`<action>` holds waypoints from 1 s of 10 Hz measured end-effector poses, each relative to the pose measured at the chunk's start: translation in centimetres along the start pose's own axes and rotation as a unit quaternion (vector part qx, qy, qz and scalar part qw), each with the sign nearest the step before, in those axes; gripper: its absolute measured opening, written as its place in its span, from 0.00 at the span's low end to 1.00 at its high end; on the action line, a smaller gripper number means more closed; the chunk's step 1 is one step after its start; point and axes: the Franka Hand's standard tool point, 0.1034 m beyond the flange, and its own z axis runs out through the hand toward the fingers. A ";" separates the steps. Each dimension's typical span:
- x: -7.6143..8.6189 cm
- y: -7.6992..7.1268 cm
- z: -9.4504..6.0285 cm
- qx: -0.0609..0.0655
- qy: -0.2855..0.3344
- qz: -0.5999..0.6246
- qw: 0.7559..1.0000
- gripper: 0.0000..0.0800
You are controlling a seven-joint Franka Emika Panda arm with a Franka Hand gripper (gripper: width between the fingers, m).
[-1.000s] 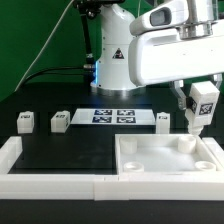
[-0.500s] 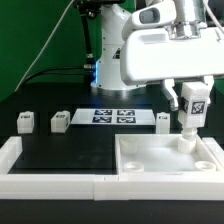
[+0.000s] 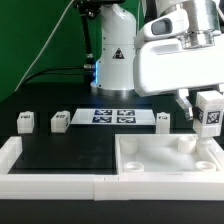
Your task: Assemble one leg
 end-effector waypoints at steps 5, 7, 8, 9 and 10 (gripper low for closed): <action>-0.6 -0.1 1.1 -0.001 0.008 -0.004 1.000 0.36; -0.6 0.0 1.1 -0.001 0.008 -0.004 1.000 0.36; -0.6 0.0 1.2 -0.001 0.007 -0.004 1.000 0.36; -0.8 0.1 1.4 -0.002 0.006 -0.004 1.000 0.36; -0.9 0.5 1.6 -0.003 0.005 -0.004 1.000 0.36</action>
Offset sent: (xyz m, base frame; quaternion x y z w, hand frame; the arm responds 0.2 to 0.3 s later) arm 0.0025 -0.0054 -0.0008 -0.0212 0.0901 -0.0170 0.9956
